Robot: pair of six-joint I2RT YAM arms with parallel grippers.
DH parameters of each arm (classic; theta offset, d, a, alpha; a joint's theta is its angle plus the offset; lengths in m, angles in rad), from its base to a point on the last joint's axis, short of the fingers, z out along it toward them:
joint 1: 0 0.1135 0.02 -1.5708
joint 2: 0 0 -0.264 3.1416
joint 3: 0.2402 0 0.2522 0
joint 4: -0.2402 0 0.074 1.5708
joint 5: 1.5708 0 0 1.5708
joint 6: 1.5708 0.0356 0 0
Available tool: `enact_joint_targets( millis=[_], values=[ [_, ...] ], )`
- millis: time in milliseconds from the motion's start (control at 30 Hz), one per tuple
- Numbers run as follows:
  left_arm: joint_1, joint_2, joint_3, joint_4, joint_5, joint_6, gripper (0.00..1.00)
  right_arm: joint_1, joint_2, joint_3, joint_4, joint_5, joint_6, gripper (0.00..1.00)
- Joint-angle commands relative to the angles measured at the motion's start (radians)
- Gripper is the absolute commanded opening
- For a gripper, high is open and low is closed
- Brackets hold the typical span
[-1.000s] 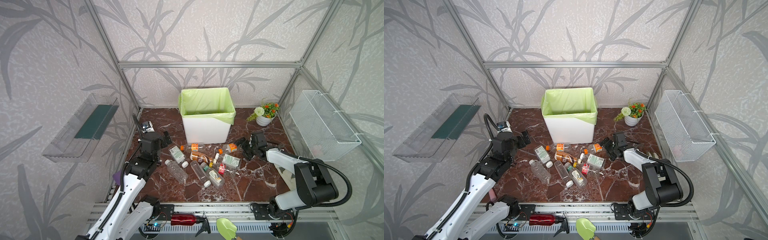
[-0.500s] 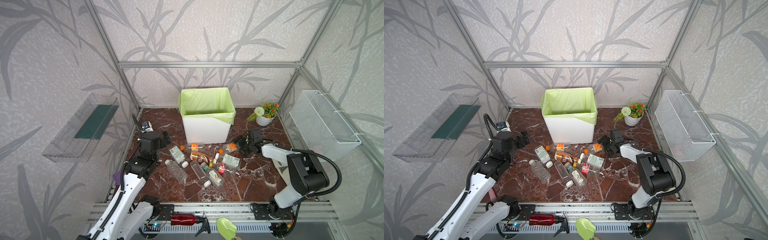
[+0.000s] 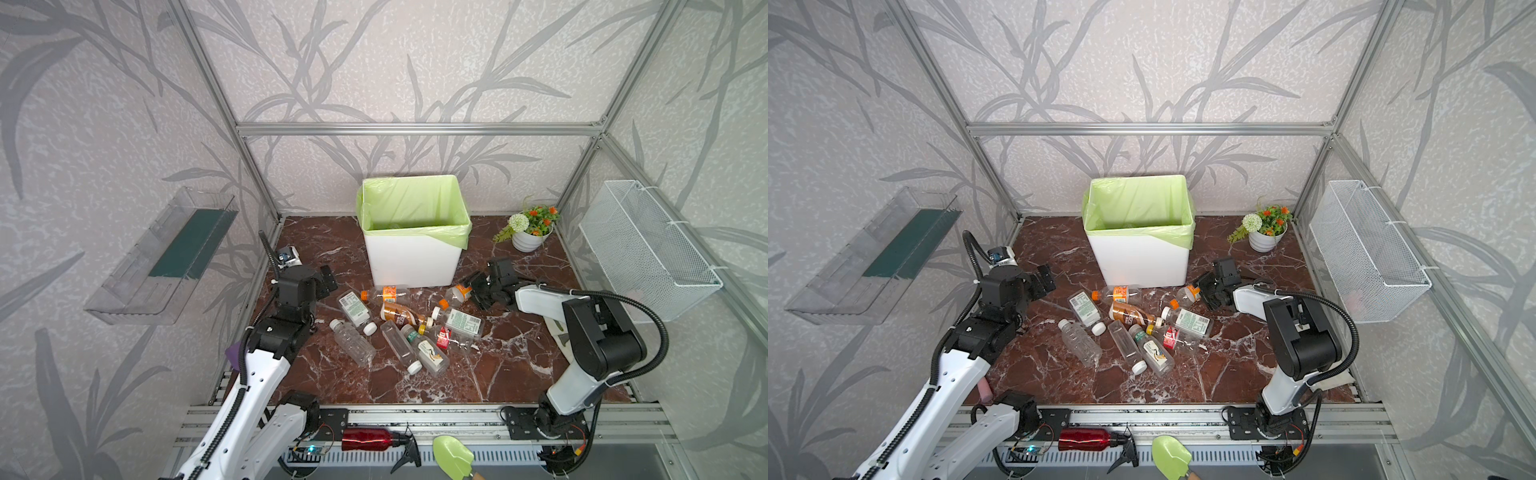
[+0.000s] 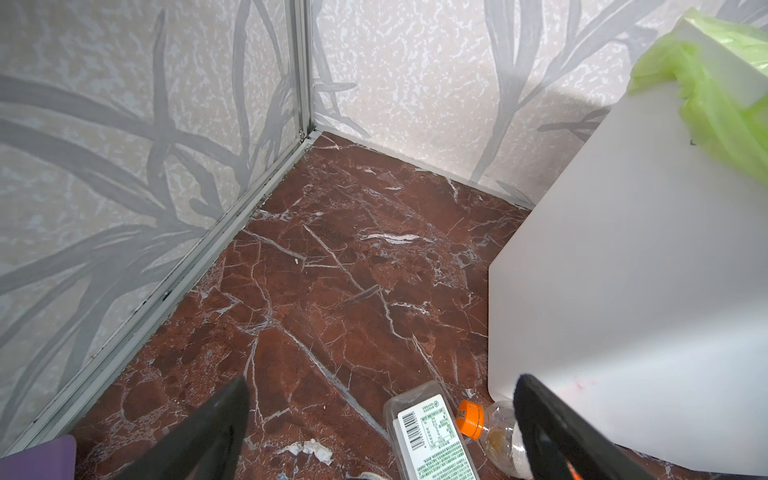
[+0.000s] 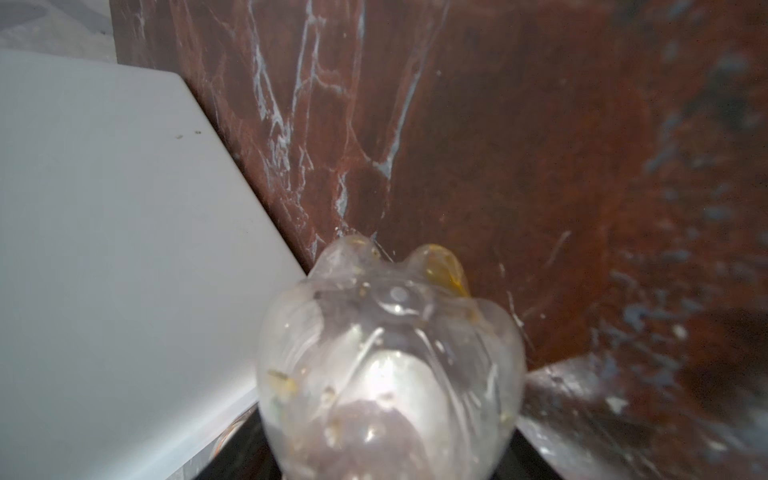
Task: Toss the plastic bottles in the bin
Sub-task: 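Close the right gripper on the orange-label bottle beside the bin, then lift the orange-label bottle with the right gripper and drop it into the bin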
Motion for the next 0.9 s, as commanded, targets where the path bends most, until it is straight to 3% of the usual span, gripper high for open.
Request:
enact_joint_targets(
  millis=[0, 267, 533, 700, 867],
  values=[
    [0.009, -0.020, -0.004, -0.024, -0.005, -0.020, 0.99, 0.004, 0.035, 0.014, 0.010, 0.030, 0.023, 0.62],
    [0.019, -0.043, -0.006, -0.045, -0.010, -0.023, 0.99, 0.004, 0.043, 0.023, 0.066, 0.034, 0.035, 0.51],
    [0.023, -0.045, -0.013, -0.053, -0.010, -0.035, 0.99, -0.010, -0.069, 0.018, 0.088, 0.052, -0.014, 0.48],
    [0.028, -0.027, -0.034, -0.057, -0.014, -0.067, 0.99, -0.100, -0.246, 0.026, 0.031, 0.037, -0.151, 0.48],
    [0.031, 0.001, -0.078, -0.052, 0.000, -0.137, 0.99, -0.287, -0.495, 0.150, -0.132, 0.033, -0.362, 0.48]
  ],
)
